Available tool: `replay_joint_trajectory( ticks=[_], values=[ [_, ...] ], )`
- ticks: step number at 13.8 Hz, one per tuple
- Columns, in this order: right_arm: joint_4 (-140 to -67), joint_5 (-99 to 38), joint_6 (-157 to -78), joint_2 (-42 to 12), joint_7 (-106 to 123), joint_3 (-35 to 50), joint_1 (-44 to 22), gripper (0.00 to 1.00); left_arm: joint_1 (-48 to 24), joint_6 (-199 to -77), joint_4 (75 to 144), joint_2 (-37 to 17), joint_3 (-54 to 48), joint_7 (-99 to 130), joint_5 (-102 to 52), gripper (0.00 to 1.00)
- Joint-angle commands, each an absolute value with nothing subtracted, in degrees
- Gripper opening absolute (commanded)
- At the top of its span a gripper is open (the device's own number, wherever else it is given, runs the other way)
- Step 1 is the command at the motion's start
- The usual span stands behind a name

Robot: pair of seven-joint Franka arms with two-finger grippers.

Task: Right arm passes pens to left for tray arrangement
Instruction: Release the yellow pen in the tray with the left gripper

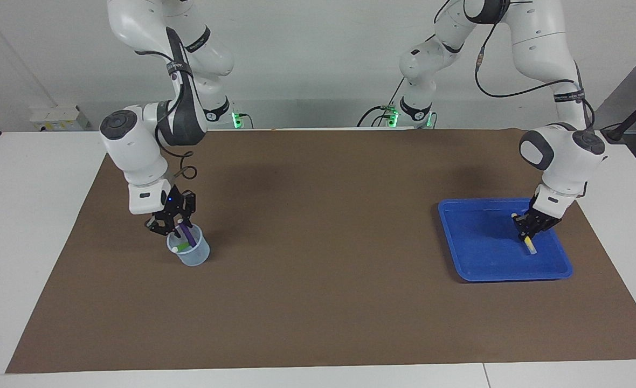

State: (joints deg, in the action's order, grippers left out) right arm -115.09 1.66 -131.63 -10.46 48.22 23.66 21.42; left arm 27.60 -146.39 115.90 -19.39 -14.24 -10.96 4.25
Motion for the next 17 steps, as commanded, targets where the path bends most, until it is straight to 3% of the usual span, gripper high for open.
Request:
replay_joint_trajectory(
  ticks=[1, 3, 5, 6, 7, 8, 13, 14, 15, 17],
  values=[
    [-116.0, 2.5, -132.0, -10.1, 48.6, 24.5, 22.5, 0.42, 28.6, -147.9, 115.0, -20.9, -14.6, -10.8, 4.0, 0.0],
    [-116.2, 2.5, -132.0, -10.1, 48.5, 24.5, 22.6, 0.41, 28.7, -148.0, 115.0, -20.9, -14.7, -10.8, 4.0, 0.0],
    [-116.3, 2.5, -131.7, -10.0, 48.5, 24.5, 22.6, 0.22, 28.6, -148.0, 115.0, -20.9, -14.7, -10.8, 4.0, 0.0],
    [-116.2, 2.5, -131.7, -10.1, 48.5, 24.5, 22.6, 0.12, 28.6, -147.9, 115.0, -20.9, -14.7, -10.8, 4.0, 0.22],
    [-116.3, 2.5, -131.7, -10.1, 48.5, 24.5, 22.6, 0.02, 28.7, -148.0, 115.0, -20.9, -14.7, -10.9, 4.0, 0.56],
    [-116.3, 2.5, -131.7, -10.0, 48.4, 24.5, 22.6, 0.0, 28.7, -147.9, 115.0, -20.9, -14.7, -11.2, 4.0, 1.0],
    [-116.2, 2.5, -131.8, -10.1, 48.4, 24.5, 22.6, 0.0, 28.8, -147.4, 115.0, -20.9, -14.7, -11.0, 4.0, 1.0],
    [-116.1, 2.5, -131.8, -10.1, 48.3, 24.5, 22.6, 0.33, 28.8, -147.3, 115.0, -20.9, -14.7, -11.0, 4.0, 1.0],
    [-116.0, 2.3, -131.7, -10.1, 47.7, 24.6, 22.6, 0.58, 28.9, -147.1, 115.0, -20.9, -14.7, -11.0, 4.0, 1.0],
    [-115.6, 2.3, -130.5, -10.1, 47.5, 24.6, 22.7, 0.64, 29.7, -146.7, 115.0, -20.6, -14.7, -11.2, 4.0, 1.0]
  ],
)
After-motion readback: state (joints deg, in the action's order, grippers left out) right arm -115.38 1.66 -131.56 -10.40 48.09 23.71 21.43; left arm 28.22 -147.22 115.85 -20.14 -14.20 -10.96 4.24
